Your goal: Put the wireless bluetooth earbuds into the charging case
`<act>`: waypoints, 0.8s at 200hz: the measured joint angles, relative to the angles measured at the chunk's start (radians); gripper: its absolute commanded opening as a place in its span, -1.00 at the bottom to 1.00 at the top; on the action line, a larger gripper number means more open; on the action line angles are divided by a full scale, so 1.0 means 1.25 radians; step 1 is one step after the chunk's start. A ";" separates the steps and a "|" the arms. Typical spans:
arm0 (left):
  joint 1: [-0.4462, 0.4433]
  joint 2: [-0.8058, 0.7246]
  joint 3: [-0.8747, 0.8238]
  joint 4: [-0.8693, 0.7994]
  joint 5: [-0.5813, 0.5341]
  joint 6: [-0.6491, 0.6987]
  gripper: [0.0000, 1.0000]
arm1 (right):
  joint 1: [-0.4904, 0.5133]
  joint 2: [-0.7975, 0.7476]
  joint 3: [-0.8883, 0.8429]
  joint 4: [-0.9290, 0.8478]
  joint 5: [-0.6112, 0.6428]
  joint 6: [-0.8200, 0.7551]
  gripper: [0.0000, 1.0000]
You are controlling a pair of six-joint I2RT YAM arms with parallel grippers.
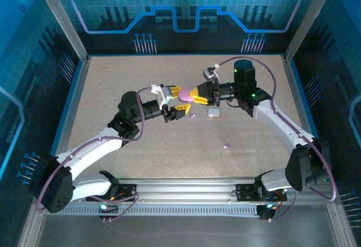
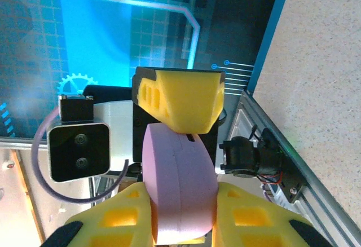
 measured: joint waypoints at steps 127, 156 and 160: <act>0.005 0.017 -0.009 0.102 -0.008 -0.029 -0.13 | 0.000 0.000 -0.024 0.155 -0.020 0.126 -0.60; 0.005 0.017 -0.009 0.099 -0.008 -0.027 -0.05 | -0.001 0.000 -0.026 0.156 -0.020 0.129 -0.60; 0.005 0.017 -0.009 0.099 -0.008 -0.028 -0.03 | -0.001 0.000 -0.026 0.156 -0.020 0.129 -0.59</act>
